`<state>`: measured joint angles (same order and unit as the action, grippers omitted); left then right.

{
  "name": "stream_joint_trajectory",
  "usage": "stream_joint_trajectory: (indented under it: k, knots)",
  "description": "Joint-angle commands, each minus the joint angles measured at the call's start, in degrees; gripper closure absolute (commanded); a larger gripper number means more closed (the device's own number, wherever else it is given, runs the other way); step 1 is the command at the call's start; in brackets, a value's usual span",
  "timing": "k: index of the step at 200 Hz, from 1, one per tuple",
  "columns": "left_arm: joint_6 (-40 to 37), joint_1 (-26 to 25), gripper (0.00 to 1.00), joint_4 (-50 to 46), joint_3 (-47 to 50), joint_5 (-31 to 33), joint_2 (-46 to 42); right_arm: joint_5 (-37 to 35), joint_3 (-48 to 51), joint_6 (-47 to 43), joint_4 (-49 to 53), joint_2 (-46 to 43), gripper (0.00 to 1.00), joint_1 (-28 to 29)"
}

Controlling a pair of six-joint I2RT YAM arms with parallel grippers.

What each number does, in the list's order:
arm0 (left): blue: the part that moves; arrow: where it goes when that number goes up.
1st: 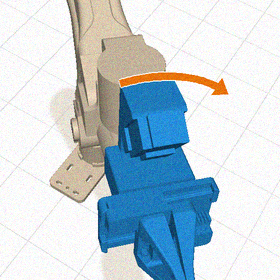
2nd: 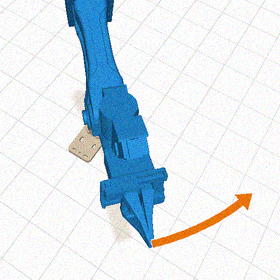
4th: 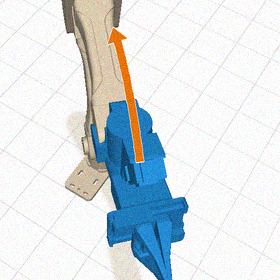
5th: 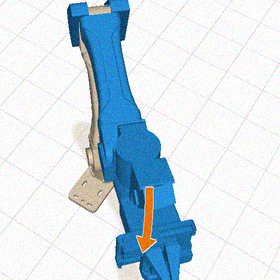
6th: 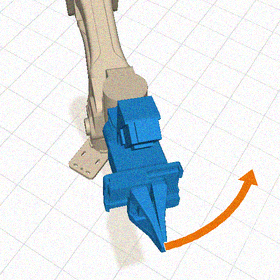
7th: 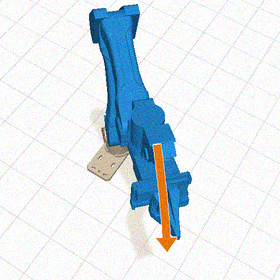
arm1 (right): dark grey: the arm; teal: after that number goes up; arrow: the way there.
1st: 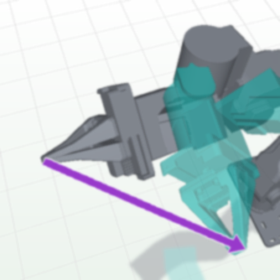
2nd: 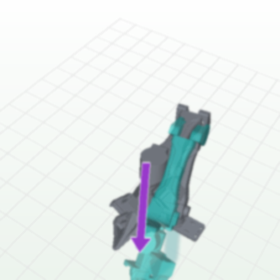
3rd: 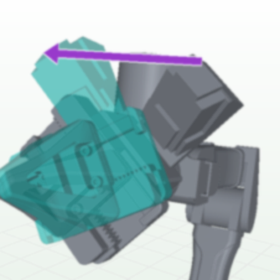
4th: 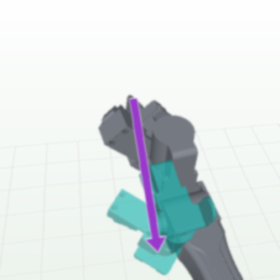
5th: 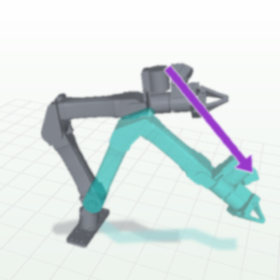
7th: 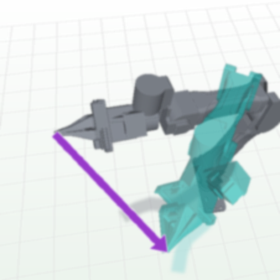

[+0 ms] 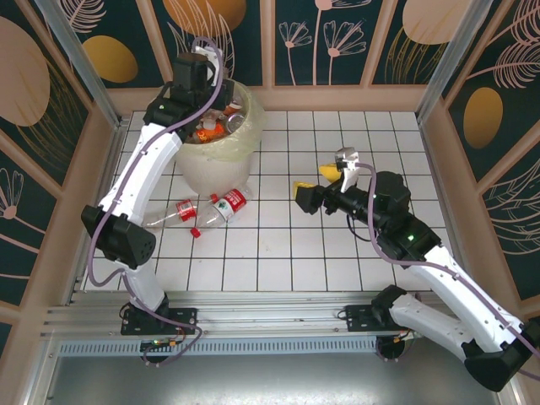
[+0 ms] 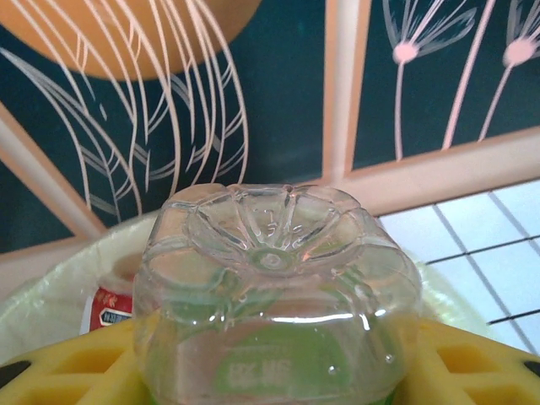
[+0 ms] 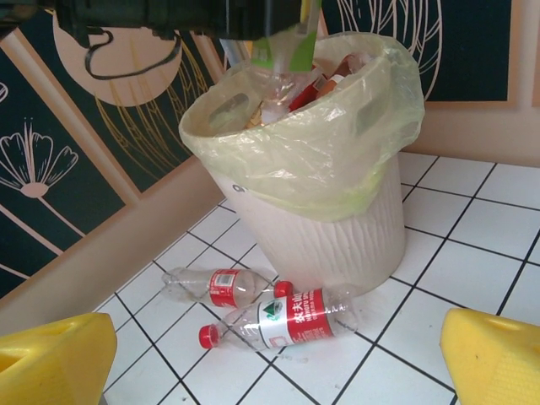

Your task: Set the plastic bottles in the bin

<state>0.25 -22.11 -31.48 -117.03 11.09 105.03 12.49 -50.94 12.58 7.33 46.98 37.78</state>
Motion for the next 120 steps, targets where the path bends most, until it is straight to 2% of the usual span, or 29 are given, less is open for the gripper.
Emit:
stream_joint_trajectory:
  k: [1, 30, 49, 84, 120]
  knots:
    - [-3.3, 0.2, 0.41, -2.5, -2.5, 4.27, 1.74, -1.65, 0.49, 1.2, 0.4, -1.23, 0.01, 0.34]
    - [-4.29, 0.21, 0.37, -4.59, -3.74, 6.77, 3.53, -2.53, 0.62, 1.57, 0.84, -1.49, 0.01, 0.31]
    - [-3.75, 0.2, 0.29, -6.27, -4.97, 6.75, 3.8, -2.73, 0.62, 1.66, 0.96, -1.51, 0.01, 0.33]
    - [0.93, 0.22, 0.12, -8.76, -6.83, 0.01, 1.06, -2.62, 1.61, 1.9, 0.34, -1.31, 0.01, 0.32]
    - [3.77, 0.13, 0.01, -8.81, -2.67, -6.79, -5.67, -0.67, 2.64, 1.29, -0.83, -0.93, 0.01, 0.31]
